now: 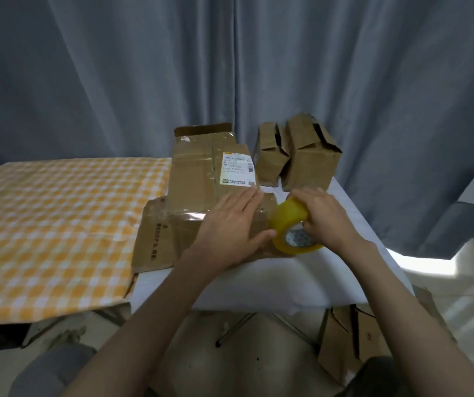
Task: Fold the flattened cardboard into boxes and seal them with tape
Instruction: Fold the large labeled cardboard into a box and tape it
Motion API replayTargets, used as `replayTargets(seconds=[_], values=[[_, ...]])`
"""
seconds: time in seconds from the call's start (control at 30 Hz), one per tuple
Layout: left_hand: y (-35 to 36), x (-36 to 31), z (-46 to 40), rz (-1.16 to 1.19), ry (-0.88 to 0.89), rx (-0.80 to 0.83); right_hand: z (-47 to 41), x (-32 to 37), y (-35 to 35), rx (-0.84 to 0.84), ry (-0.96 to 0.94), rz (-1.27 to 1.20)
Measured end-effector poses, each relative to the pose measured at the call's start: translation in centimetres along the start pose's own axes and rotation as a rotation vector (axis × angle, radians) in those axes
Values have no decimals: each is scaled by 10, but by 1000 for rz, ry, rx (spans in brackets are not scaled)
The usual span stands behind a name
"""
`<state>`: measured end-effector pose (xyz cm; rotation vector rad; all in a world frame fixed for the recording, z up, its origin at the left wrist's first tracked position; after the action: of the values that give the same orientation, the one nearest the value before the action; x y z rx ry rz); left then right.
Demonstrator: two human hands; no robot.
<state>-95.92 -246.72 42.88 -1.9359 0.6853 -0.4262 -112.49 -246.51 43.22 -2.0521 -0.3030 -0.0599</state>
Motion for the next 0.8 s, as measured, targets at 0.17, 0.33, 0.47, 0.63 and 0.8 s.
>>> replayTargets(seconds=[0.17,0.33,0.47,0.63,0.8], values=[[7,6,3,5,9,-15,-10,1,15,97,-66,58],[8,9,1,30,-11,-27,-17,3,26,149,-73,62],[6,8,2,48,-11,-38,-11,6,46,221,-34,-5],[5,6,3,30,4,-55,-7,-5,55,250,2,-102],[8,5,3,41,-11,-65,18,-42,41,381,265,-692]])
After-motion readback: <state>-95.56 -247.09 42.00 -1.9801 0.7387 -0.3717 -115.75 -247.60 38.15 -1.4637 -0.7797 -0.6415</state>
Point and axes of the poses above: each hand's wrist, its own z-axis away from the middle knuckle, its own y-axis out of the palm, x = y × z, the point moved 8 cm from there along -z, towards the middle knuckle, and after that the axes turned 7 degrees about -x, right-handed, at the moved point
